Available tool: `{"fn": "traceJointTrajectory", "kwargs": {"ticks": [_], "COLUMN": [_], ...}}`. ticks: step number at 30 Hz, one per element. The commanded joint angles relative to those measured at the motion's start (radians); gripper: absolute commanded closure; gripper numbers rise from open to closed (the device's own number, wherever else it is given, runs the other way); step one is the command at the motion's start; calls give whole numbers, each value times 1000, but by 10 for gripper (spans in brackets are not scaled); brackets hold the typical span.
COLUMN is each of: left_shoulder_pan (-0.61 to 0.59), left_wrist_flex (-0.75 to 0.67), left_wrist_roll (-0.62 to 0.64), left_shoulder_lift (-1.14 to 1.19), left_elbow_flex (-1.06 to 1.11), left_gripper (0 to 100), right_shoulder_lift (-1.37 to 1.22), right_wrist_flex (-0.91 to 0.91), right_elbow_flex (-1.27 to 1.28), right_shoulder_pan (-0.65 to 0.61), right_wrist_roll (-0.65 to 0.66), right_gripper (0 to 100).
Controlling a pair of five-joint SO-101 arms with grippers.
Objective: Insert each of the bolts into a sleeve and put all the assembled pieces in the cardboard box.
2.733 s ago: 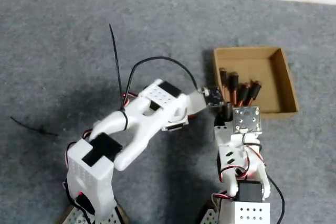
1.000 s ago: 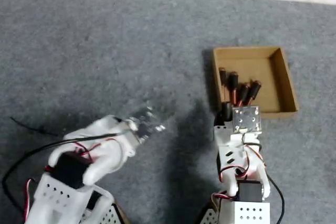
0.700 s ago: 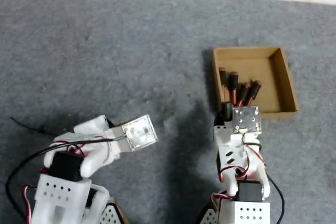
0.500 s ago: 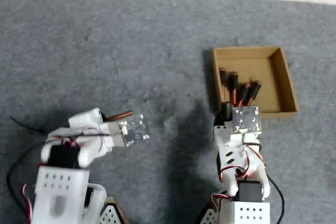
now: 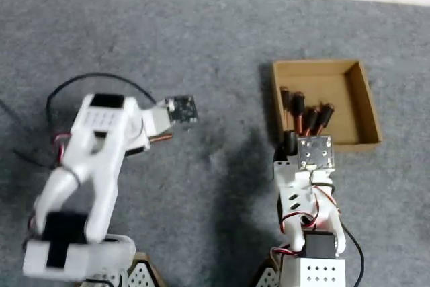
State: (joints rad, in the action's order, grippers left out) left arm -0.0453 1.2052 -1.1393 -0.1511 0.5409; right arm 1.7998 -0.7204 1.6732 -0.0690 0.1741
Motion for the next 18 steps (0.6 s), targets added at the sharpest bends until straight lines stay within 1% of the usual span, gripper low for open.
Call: {"fn": "traceJointTrajectory", "kwargs": {"ticks": [1,2,4,5,9,10,13,15,18], "left_shoulder_pan": [-10,-10,-8,-10,-12,-10,-12,-13,-21], "left_wrist_flex": [69,97,132,135,143,143,143,149,224], "left_wrist_roll": [-11,-12,-11,-8,-5,23,216,384,655], "left_shoulder_lift": [157,191,242,265,283,283,283,283,283], "left_elbow_flex": [-202,-228,-269,-282,-326,-335,-400,-450,-519], "left_gripper": [965,919,787,748,809,810,792,790,790], "right_shoulder_lift": [12,12,12,12,12,12,12,12,12], "right_wrist_flex": [2,2,2,2,2,2,2,2,2], "right_elbow_flex": [82,82,82,82,82,82,82,82,82], "right_shoulder_pan": [7,7,7,7,5,5,5,5,5], "right_wrist_roll": [11,11,11,11,11,11,11,11,41], "right_gripper": [993,993,992,992,992,992,992,992,992]}}
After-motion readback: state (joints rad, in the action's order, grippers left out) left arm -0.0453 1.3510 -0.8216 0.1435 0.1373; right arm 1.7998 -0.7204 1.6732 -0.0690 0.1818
